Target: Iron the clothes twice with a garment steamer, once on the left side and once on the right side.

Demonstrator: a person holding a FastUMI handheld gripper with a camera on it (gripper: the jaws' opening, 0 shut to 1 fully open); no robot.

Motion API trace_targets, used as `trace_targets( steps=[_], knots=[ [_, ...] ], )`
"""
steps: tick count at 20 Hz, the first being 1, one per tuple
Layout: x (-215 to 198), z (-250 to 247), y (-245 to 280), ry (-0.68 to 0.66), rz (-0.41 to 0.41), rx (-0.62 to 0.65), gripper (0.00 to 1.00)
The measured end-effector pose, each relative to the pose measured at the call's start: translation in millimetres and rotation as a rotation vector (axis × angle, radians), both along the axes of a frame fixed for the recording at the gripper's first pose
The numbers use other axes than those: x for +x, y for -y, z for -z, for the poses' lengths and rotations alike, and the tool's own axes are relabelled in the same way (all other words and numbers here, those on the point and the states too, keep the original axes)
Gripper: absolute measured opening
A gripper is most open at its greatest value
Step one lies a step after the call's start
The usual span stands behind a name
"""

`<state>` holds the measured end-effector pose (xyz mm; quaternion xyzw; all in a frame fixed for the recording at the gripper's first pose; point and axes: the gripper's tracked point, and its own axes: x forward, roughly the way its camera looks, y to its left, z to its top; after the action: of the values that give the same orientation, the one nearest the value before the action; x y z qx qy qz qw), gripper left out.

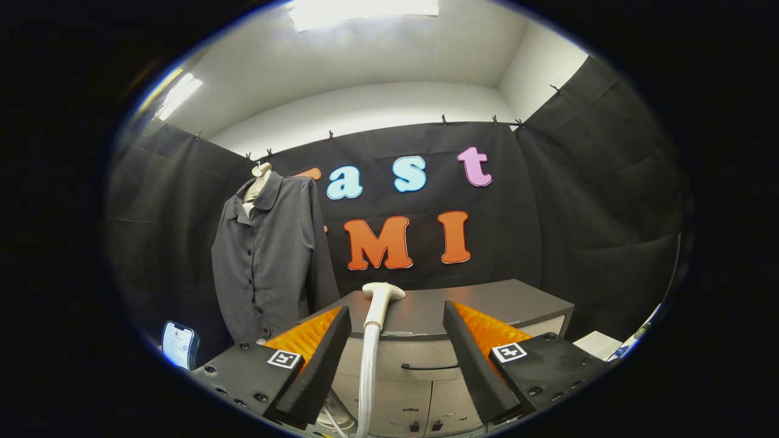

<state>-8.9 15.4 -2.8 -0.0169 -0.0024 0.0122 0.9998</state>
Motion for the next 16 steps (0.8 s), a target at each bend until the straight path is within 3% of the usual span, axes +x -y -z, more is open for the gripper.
trace_targets(
  steps=[16],
  knots=[
    [-2.9,0.1,-2.7,0.0,0.0,-0.012,0.98]
  ],
)
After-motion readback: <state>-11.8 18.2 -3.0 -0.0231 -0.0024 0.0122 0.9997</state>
